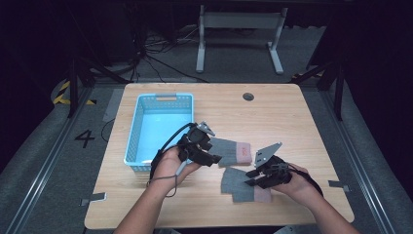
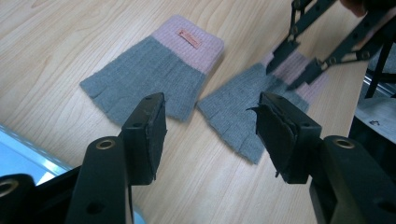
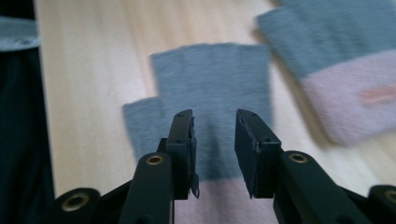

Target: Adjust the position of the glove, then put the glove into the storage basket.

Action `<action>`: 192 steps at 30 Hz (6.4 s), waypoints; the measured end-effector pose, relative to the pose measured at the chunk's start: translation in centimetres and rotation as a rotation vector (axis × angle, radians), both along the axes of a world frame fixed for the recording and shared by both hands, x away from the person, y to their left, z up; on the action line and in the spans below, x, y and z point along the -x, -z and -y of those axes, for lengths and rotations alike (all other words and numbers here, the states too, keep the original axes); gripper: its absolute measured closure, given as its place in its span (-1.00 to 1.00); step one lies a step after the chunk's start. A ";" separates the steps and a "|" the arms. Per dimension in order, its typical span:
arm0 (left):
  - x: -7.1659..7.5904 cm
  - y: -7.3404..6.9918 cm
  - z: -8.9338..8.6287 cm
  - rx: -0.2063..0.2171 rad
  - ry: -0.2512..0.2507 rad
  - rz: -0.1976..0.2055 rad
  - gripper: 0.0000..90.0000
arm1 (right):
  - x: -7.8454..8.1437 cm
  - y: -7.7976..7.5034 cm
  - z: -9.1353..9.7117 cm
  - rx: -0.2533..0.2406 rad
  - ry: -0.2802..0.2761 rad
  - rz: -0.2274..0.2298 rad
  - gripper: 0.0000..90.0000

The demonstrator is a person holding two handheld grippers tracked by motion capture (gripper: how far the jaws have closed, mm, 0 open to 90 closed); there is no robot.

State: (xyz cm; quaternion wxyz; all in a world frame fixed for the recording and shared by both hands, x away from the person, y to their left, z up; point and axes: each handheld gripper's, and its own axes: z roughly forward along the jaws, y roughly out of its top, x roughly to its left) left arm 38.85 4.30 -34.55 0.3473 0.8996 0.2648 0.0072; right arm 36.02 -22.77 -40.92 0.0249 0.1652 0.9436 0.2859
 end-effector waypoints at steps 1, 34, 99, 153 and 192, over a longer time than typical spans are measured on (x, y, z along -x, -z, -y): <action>0.0 0.0 0.0 0.001 0.001 0.001 -0.03 | -0.2 -0.2 0.3 -0.002 0.031 0.015 0.49; 0.2 -0.1 -0.1 0.006 -0.021 0.016 -0.01 | -3.9 -1.0 5.4 -0.067 0.328 0.039 0.75; 0.7 -0.8 -2.6 0.043 -0.063 0.011 -0.01 | -11.4 1.8 -5.7 0.113 0.148 0.007 0.90; 0.1 -0.6 -0.9 0.028 -0.017 -0.006 0.00 | 0.5 -4.2 1.2 -0.045 0.258 0.023 0.89; 0.1 -0.7 -1.1 0.029 -0.015 -0.004 -0.02 | 0.6 -0.8 -1.6 0.135 0.186 -0.082 0.87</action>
